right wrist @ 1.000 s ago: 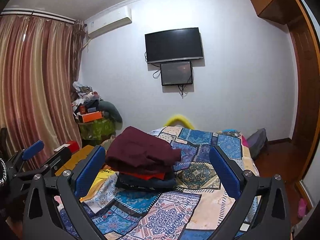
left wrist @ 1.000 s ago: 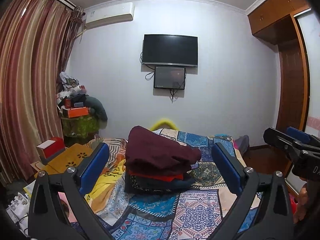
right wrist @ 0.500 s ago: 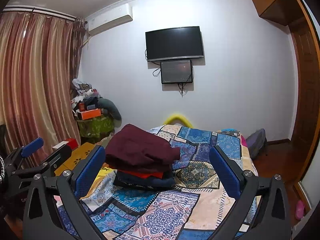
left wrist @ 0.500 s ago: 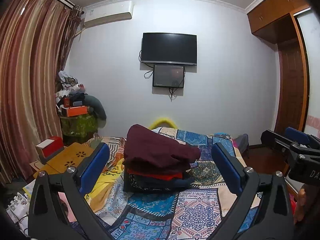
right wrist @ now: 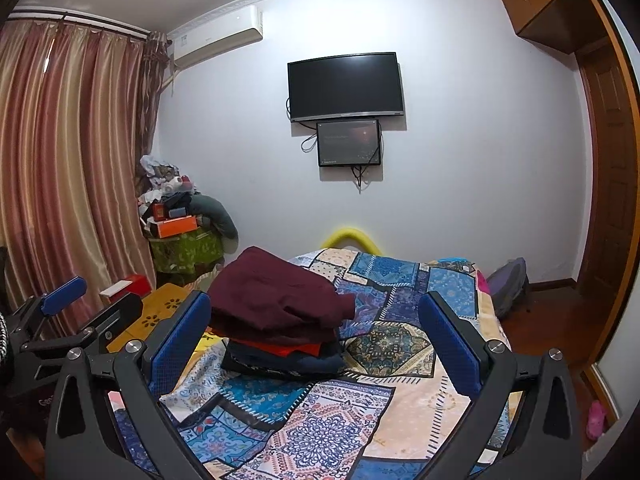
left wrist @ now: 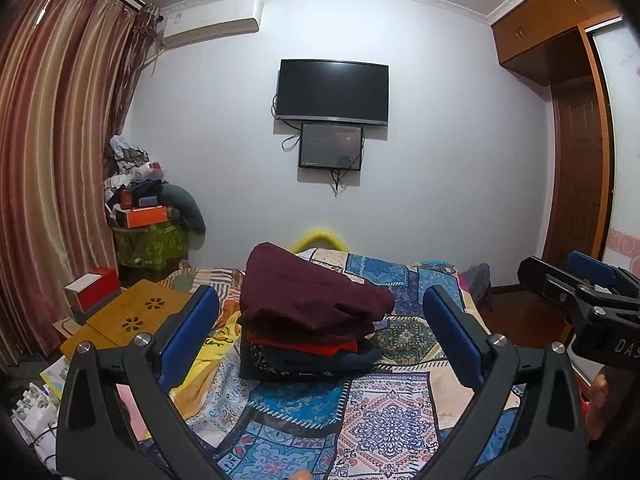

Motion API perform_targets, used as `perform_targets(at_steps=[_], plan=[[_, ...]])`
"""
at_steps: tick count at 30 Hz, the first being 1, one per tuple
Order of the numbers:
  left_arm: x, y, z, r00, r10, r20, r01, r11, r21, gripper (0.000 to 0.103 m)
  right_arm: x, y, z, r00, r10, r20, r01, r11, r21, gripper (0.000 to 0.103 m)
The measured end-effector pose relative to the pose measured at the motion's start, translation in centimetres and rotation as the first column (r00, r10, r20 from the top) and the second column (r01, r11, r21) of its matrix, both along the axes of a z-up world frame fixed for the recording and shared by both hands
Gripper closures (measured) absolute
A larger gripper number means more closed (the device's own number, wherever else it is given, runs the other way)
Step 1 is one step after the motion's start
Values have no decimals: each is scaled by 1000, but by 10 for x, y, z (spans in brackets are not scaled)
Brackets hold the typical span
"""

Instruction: Fold large clothes

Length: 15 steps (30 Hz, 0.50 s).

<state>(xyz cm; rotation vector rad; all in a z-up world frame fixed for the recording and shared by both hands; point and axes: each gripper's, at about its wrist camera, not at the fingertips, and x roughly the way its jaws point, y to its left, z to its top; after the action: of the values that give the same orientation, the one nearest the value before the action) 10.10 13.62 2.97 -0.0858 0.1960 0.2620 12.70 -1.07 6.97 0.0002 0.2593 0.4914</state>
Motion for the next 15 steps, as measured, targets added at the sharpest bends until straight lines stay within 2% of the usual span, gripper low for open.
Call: perform_targets(at_steps=[15], plan=[[0, 0, -3, 1000, -4, 4, 4, 1000, -6, 1, 5, -2, -1, 1000, -13, -10, 13, 1000, -3, 0]])
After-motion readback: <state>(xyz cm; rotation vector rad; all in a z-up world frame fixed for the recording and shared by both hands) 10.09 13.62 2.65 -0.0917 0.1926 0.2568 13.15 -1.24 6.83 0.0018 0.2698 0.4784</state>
